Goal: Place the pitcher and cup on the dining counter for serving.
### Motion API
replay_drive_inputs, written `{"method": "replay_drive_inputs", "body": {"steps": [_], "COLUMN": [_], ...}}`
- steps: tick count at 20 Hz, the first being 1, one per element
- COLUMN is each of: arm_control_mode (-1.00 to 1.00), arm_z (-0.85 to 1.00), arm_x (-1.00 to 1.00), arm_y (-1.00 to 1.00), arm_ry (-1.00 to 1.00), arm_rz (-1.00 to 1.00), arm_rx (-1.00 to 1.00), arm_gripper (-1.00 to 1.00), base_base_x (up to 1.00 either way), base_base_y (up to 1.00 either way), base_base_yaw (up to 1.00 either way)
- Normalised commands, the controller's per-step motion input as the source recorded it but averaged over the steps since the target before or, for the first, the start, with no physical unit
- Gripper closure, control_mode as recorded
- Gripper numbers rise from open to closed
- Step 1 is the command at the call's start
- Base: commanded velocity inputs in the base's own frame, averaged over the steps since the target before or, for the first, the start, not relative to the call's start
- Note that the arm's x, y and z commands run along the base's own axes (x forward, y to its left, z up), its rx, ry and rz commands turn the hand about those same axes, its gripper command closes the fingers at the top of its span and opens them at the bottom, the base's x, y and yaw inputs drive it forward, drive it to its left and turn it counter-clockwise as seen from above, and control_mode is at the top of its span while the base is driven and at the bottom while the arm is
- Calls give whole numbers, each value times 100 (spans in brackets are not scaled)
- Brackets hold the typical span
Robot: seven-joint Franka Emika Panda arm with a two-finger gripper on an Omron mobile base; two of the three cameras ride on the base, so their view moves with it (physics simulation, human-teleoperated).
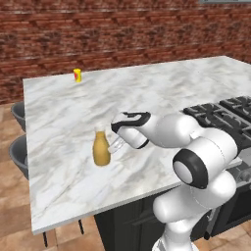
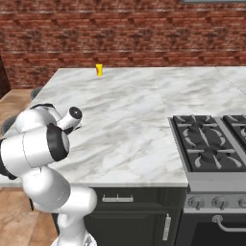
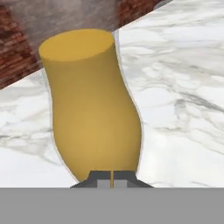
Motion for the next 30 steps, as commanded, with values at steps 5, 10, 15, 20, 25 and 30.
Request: {"method": "replay_drive_inputs", "body": {"steps": [5,10,15,20,25,30], "arm_control_mode": [-100,-100,-100,-100,-100,-100], "arm_z": [0,29,69,96,100,100], "arm_x": [-6,-58,-81,-99,-100,-100], "arm_y": [0,-14,-21,-15,-4,-7], "arm_ry": [0,-1,0,-7,-13,-12], "arm_rz": [0,0,-4,-7,-10,-17], "arm_rx": [0,1,0,0,0,0], "arm_gripper": [-100,-100,-100,-100,-100,-100], "base_base_x": [0,0,0,0,0,0], "base_base_y": [0,0,0,0,0,0], "base_base_yaw": [0,0,0,0,0,0]}}
